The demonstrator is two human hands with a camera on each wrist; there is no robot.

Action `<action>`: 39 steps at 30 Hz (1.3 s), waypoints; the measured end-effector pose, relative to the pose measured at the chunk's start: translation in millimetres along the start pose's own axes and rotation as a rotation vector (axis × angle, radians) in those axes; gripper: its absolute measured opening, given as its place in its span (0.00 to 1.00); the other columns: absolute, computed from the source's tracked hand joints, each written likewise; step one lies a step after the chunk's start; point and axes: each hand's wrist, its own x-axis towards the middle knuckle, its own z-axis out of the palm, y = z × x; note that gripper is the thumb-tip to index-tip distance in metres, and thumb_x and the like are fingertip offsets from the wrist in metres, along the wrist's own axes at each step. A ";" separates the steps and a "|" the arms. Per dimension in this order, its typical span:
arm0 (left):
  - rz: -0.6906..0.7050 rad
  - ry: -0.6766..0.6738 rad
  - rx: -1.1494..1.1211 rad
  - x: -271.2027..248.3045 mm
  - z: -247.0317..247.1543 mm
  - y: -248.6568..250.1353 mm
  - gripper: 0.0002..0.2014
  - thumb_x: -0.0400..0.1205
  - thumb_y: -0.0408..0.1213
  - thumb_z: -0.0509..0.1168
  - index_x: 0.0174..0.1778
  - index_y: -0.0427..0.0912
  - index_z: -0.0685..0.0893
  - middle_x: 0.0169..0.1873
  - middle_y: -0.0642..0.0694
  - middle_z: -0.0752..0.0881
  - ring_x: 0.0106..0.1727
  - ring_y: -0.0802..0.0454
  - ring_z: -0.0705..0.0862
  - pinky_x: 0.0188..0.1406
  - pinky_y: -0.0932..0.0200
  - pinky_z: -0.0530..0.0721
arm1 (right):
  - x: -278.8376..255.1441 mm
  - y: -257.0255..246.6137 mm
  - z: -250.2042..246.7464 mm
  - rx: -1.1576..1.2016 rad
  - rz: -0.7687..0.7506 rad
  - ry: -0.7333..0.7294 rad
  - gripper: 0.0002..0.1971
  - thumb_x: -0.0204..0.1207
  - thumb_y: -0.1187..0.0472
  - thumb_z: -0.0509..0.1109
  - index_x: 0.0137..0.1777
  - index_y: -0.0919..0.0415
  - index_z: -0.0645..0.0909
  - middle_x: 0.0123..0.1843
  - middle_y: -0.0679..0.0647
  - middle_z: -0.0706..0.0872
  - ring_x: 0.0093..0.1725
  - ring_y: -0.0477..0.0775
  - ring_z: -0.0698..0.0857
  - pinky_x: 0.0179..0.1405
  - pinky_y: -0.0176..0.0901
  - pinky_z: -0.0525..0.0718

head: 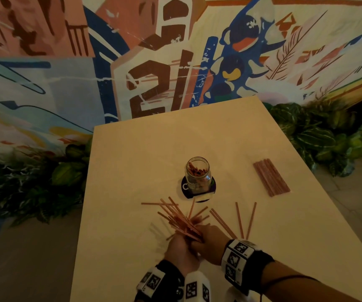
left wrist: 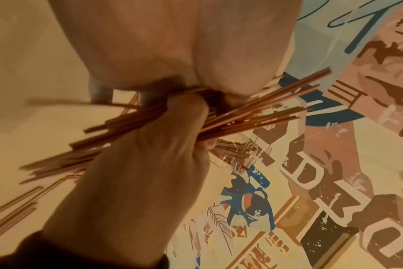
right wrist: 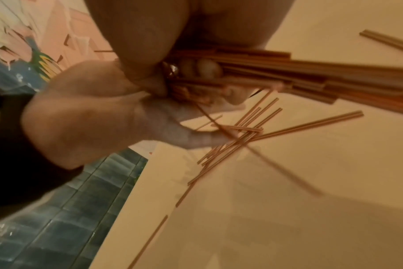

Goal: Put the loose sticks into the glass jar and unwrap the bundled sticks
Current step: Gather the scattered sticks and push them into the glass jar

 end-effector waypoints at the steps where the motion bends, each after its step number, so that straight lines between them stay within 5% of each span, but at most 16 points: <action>1: -0.022 -0.018 -0.030 -0.3 -0.5 1.8 0.11 0.73 0.41 0.60 0.40 0.42 0.87 0.43 0.38 0.87 0.47 0.39 0.82 0.48 0.50 0.78 | -0.4 0.1 0.9 -0.003 -0.009 -0.001 0.09 0.74 0.61 0.63 0.53 0.58 0.78 0.37 0.48 0.80 0.35 0.47 0.79 0.38 0.32 0.76; 3: -0.044 -0.034 -0.084 0.2 -1.4 5.0 0.14 0.79 0.42 0.55 0.41 0.39 0.83 0.50 0.36 0.84 0.49 0.38 0.81 0.49 0.48 0.77 | -1.8 -2.7 2.4 -0.016 -0.012 -0.005 0.18 0.74 0.62 0.62 0.63 0.65 0.72 0.37 0.46 0.78 0.32 0.39 0.75 0.30 0.25 0.69; 6: -0.068 -0.042 -0.145 -2.5 -2.0 8.5 0.21 0.84 0.48 0.49 0.44 0.36 0.82 0.60 0.36 0.83 0.53 0.38 0.80 0.51 0.47 0.77 | -3.6 -8.1 3.7 -0.011 -0.054 0.001 0.22 0.74 0.64 0.62 0.69 0.64 0.67 0.51 0.60 0.84 0.42 0.49 0.79 0.38 0.33 0.73; 10: -0.076 -0.113 -0.232 -7.5 -9.7 10.1 0.27 0.72 0.52 0.57 0.50 0.31 0.86 0.52 0.32 0.87 0.59 0.34 0.80 0.58 0.43 0.76 | -4.7 -10.8 2.9 -0.026 -0.086 -0.034 0.29 0.72 0.62 0.64 0.74 0.58 0.61 0.63 0.63 0.82 0.58 0.60 0.82 0.54 0.42 0.77; 14: -0.017 -0.208 -0.258 -9.6 -17.0 12.1 0.18 0.66 0.49 0.60 0.35 0.37 0.86 0.49 0.35 0.91 0.51 0.34 0.88 0.57 0.38 0.76 | -3.0 -3.5 -0.2 -0.066 -0.072 -0.099 0.29 0.73 0.59 0.63 0.74 0.58 0.62 0.59 0.63 0.84 0.53 0.58 0.83 0.54 0.44 0.78; 16: 0.008 -0.243 -0.201 -13.3 -17.9 17.1 0.13 0.61 0.47 0.70 0.31 0.39 0.86 0.48 0.37 0.91 0.46 0.36 0.89 0.55 0.38 0.78 | -6.5 -4.8 -3.0 -0.058 -0.098 -0.102 0.26 0.71 0.54 0.61 0.70 0.58 0.67 0.49 0.55 0.82 0.46 0.52 0.79 0.47 0.41 0.75; 19: 0.070 -0.266 -0.170 -13.0 -23.3 27.6 0.11 0.52 0.39 0.78 0.26 0.41 0.87 0.49 0.40 0.91 0.50 0.39 0.88 0.49 0.42 0.82 | -10.4 -2.3 -4.2 -0.066 -0.146 -0.095 0.05 0.71 0.54 0.59 0.45 0.50 0.74 0.35 0.45 0.74 0.34 0.48 0.73 0.36 0.36 0.70; 22: 0.124 -0.247 -0.223 -17.2 -22.8 41.9 0.06 0.59 0.39 0.74 0.25 0.42 0.85 0.41 0.44 0.91 0.53 0.40 0.88 0.55 0.38 0.78 | -10.6 5.7 -2.3 -0.093 -0.096 -0.132 0.12 0.74 0.59 0.59 0.31 0.47 0.63 0.29 0.47 0.68 0.28 0.48 0.68 0.36 0.44 0.68; 26: 0.238 -0.077 -0.171 -17.4 -29.1 72.5 0.08 0.73 0.38 0.65 0.28 0.46 0.80 0.40 0.48 0.89 0.52 0.47 0.85 0.55 0.44 0.74 | -17.1 17.9 -3.3 -0.109 -0.057 -0.162 0.12 0.73 0.54 0.58 0.29 0.42 0.63 0.30 0.47 0.69 0.32 0.53 0.71 0.37 0.45 0.70; 28: 0.312 0.072 -0.082 -15.2 -38.3 82.0 0.12 0.82 0.38 0.58 0.32 0.45 0.76 0.39 0.48 0.85 0.47 0.47 0.82 0.54 0.46 0.74 | -20.9 23.7 -7.3 -0.057 -0.013 -0.139 0.15 0.76 0.59 0.57 0.30 0.42 0.64 0.29 0.47 0.69 0.29 0.50 0.70 0.34 0.43 0.69; 30: 0.390 0.163 0.128 -17.6 -40.0 77.3 0.11 0.84 0.37 0.57 0.36 0.41 0.76 0.34 0.45 0.81 0.36 0.47 0.80 0.41 0.50 0.78 | -21.9 27.5 -12.4 0.165 0.077 -0.048 0.15 0.77 0.65 0.56 0.32 0.47 0.68 0.27 0.48 0.70 0.24 0.45 0.69 0.29 0.38 0.69; 34: 0.431 0.153 0.661 -24.1 -18.9 36.2 0.09 0.85 0.34 0.58 0.39 0.38 0.77 0.28 0.43 0.78 0.20 0.53 0.74 0.21 0.60 0.77 | -13.3 28.2 -16.9 0.573 0.126 0.137 0.13 0.78 0.71 0.54 0.32 0.60 0.68 0.22 0.52 0.69 0.18 0.47 0.69 0.21 0.39 0.69; 39: 0.392 0.096 0.867 -29.0 2.5 -0.3 0.07 0.84 0.36 0.61 0.45 0.38 0.81 0.29 0.44 0.83 0.25 0.52 0.80 0.20 0.61 0.77 | -5.9 18.3 -11.5 0.765 0.065 0.269 0.11 0.78 0.73 0.54 0.35 0.64 0.72 0.14 0.46 0.71 0.15 0.48 0.67 0.18 0.37 0.66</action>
